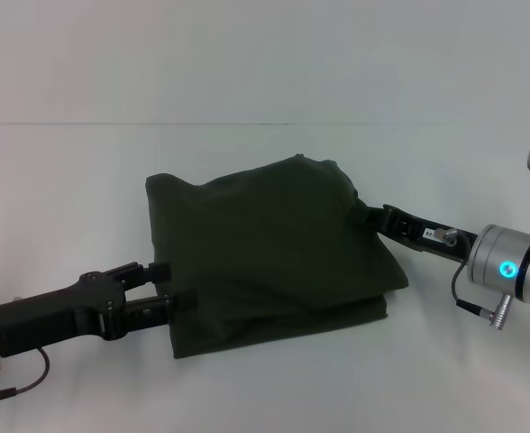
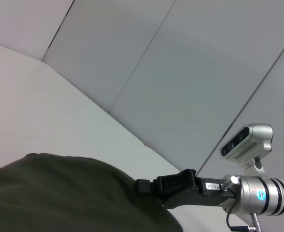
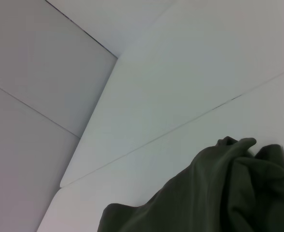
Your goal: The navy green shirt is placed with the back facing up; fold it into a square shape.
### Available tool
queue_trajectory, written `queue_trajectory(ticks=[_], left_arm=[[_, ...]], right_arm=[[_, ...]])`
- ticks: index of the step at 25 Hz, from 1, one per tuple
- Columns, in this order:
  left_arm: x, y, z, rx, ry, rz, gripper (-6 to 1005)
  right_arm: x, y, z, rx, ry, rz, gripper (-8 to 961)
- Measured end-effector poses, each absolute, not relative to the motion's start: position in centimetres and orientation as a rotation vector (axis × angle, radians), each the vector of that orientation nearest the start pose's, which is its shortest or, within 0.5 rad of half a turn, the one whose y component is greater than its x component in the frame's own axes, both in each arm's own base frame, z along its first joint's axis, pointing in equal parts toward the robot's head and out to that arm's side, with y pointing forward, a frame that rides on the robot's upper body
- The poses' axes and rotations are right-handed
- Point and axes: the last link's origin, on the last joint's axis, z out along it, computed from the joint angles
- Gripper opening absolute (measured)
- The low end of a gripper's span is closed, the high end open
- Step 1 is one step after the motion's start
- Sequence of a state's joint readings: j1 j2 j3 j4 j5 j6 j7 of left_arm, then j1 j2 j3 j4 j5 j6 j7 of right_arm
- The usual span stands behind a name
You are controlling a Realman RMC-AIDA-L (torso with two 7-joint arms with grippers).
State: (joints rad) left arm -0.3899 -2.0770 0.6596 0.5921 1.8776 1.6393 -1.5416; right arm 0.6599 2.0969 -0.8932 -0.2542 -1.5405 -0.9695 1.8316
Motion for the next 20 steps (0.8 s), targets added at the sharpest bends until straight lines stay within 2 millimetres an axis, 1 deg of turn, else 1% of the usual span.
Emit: queue_trajectory(ticks=[8,13,16,20], left_arm=[[-29.08,28.69,0.31,-2.559,-1.054,-0.967,890],[-29.07,28.69,0.31,-2.559,-1.054,-0.968,890],[-29.07,28.65,0.32,-2.561,-1.054,-0.969,890],[-29.03,28.64,0.39,-2.565,-1.051,-0.971,890]], right_arm=[[26.83,37.81,-6.57,-2.031,1.646,0.894,63],[27.10,37.83,-6.31,-2.001,1.657,0.914,58],[27.34,37.80,-6.14,-1.972,1.672,0.933,21],[27.64,37.70,-6.02,-1.934,1.695,0.959,21]])
